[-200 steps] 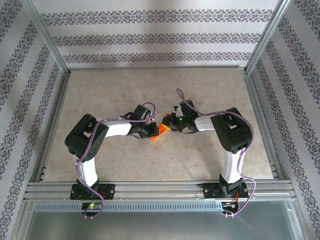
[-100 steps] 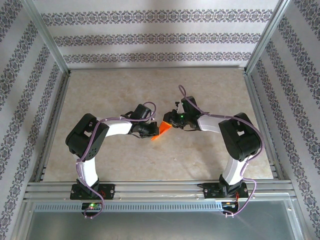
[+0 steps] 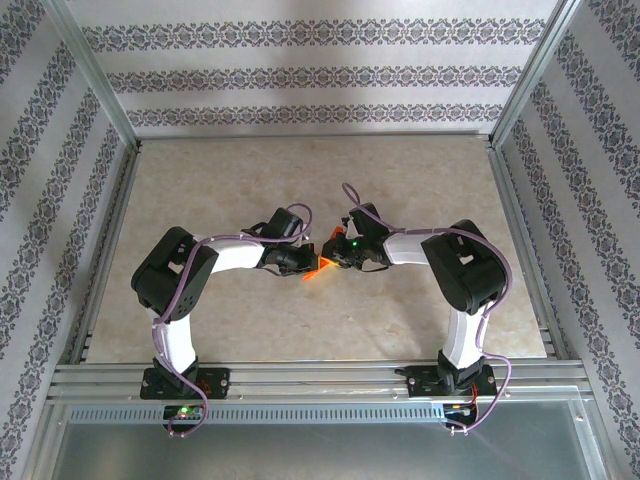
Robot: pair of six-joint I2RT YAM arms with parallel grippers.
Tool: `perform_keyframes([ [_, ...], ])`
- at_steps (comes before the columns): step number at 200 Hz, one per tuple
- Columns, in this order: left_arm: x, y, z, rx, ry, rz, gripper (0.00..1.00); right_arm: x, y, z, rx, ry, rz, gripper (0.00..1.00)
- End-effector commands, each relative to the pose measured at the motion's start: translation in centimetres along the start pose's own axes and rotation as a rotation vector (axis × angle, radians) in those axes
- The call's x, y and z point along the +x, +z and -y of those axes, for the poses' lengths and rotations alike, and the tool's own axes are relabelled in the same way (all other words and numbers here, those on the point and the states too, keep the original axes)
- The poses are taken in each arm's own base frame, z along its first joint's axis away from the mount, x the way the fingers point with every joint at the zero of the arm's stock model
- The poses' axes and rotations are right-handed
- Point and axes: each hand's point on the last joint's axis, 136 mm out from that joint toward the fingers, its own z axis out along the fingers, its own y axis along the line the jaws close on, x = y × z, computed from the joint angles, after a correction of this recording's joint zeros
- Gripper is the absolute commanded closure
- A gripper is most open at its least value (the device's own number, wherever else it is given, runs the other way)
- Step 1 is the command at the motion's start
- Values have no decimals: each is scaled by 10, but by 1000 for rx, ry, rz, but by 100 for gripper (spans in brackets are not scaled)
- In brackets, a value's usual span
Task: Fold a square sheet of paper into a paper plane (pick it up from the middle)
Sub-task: Fold the wing for the fifth time at the center of the table.
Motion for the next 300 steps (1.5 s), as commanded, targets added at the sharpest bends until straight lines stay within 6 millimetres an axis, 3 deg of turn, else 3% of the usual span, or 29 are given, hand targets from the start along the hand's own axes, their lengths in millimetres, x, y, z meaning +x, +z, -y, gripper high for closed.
perform_keyframes([
  [1, 9, -2, -11, -68, -7, -31, 95, 0, 5, 26, 93, 36, 6, 81],
  [37, -4, -24, 24, 23, 47, 28, 91, 5, 7, 46, 156, 63, -2, 83],
  [59, -2, -25, 33, 30, 66, 26, 89, 8, 8, 52, 172, 74, -9, 83],
  [153, 16, -4, 7, -46, 25, -51, 89, 14, 10, 68, 231, 119, -31, 85],
  [300, 18, 4, -24, -98, -16, -37, 90, 20, 10, 78, 276, 130, -57, 85],
])
